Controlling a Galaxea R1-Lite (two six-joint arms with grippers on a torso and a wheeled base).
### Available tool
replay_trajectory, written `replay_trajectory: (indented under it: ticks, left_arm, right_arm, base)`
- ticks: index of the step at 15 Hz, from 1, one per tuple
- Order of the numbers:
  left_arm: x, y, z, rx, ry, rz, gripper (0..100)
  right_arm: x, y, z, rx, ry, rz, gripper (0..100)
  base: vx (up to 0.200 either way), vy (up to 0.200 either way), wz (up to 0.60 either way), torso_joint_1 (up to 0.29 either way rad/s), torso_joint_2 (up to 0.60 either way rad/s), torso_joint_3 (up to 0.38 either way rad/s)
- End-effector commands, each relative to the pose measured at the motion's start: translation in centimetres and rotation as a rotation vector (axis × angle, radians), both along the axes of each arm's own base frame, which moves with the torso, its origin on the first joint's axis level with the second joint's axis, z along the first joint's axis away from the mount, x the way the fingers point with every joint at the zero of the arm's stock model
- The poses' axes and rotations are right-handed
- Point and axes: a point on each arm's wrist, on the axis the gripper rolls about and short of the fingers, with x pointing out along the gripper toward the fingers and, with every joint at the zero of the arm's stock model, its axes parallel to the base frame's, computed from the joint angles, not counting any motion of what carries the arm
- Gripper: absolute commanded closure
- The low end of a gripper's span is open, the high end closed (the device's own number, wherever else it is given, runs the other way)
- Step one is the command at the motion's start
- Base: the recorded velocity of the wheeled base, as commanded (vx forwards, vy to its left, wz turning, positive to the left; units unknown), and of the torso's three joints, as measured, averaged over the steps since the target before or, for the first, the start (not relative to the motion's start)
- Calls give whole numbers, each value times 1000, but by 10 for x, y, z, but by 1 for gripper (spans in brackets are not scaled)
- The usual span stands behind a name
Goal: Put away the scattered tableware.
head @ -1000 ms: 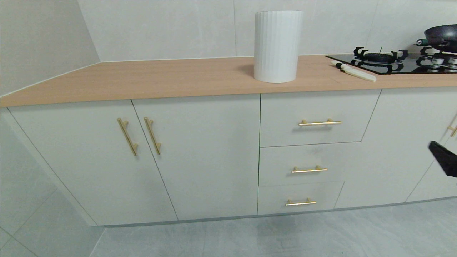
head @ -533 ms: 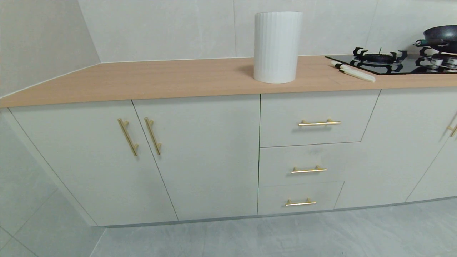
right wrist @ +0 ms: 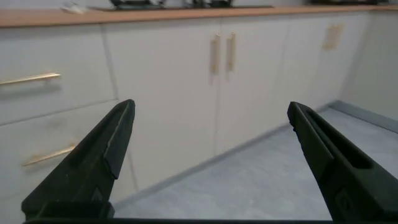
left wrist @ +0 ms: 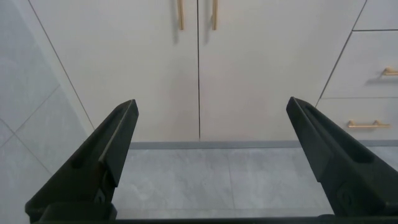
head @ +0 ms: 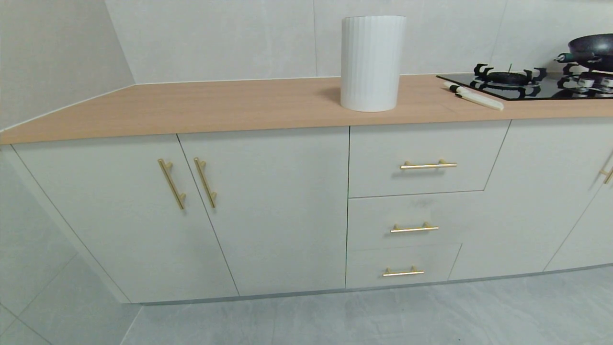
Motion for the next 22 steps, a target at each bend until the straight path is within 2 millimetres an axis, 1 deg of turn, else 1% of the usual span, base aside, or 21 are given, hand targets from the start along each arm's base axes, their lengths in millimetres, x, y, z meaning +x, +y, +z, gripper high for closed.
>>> replay_trajectory:
  ticks: [1, 3, 4, 6, 11, 13, 14, 22]
  left_arm:
    - [0, 0, 0, 0, 1, 1, 0]
    - [0, 0, 0, 0, -1, 1, 0]
    - [0, 0, 0, 0, -1, 1, 0]
    - [0, 0, 0, 0, -1, 1, 0]
    - [0, 0, 0, 0, 1, 1, 0]
    - [0, 0, 0, -2, -1, 1, 0]
    - [0, 0, 0, 0, -1, 1, 0]
    - [0, 0, 0, 3, 1, 1, 0]
  right_arm:
    - [15, 4, -32, -24, 46, 169, 0]
    - [16, 5, -40, -21, 126, 225, 0]
    - [16, 6, -45, 5, 183, 286, 0]
    - [16, 7, -45, 37, 173, 335, 0]
    - [16, 8, -45, 4, 181, 352, 0]
    - [16, 6, -45, 68, 160, 284, 0]
    - [16, 5, -51, 102, 213, 253, 0]
    - [16, 6, -50, 96, 199, 283, 0]
  base:
    - [0, 0, 0, 0, 0, 0]
    - [0, 0, 0, 0, 0, 0]
    - [0, 0, 0, 0, 0, 0]
    - [0, 0, 0, 0, 0, 0]
    - [0, 0, 0, 0, 0, 0]
    - [0, 0, 0, 0, 0, 0]
    - [0, 0, 0, 0, 0, 0]
    - [0, 0, 0, 0, 0, 0]
